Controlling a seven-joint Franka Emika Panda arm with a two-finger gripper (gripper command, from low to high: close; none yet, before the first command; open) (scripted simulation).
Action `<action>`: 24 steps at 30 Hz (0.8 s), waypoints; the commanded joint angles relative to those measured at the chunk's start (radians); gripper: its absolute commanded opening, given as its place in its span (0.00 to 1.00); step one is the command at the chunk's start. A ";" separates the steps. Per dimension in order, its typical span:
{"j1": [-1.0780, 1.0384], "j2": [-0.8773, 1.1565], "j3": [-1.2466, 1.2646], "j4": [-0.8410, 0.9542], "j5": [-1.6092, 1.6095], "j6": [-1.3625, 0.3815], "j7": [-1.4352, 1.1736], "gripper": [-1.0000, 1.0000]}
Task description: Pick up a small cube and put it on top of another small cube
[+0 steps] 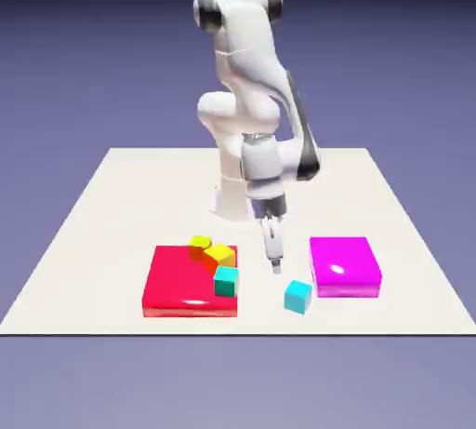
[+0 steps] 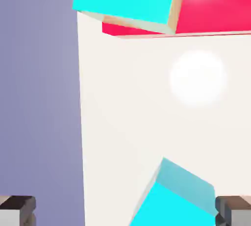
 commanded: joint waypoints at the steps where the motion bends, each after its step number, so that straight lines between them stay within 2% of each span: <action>1: -0.013 0.020 0.018 0.004 0.009 0.000 0.044 0.50; 8: -0.084 0.132 0.120 0.028 0.059 0.002 0.284 0.50; 15: 0.145 0.363 -0.099 0.114 0.002 0.164 0.294 0.50; 16: 0.145 0.363 -0.099 0.114 0.002 0.164 0.294 0.00; 24: -0.073 0.139 0.120 0.032 0.063 -0.014 0.257 0.00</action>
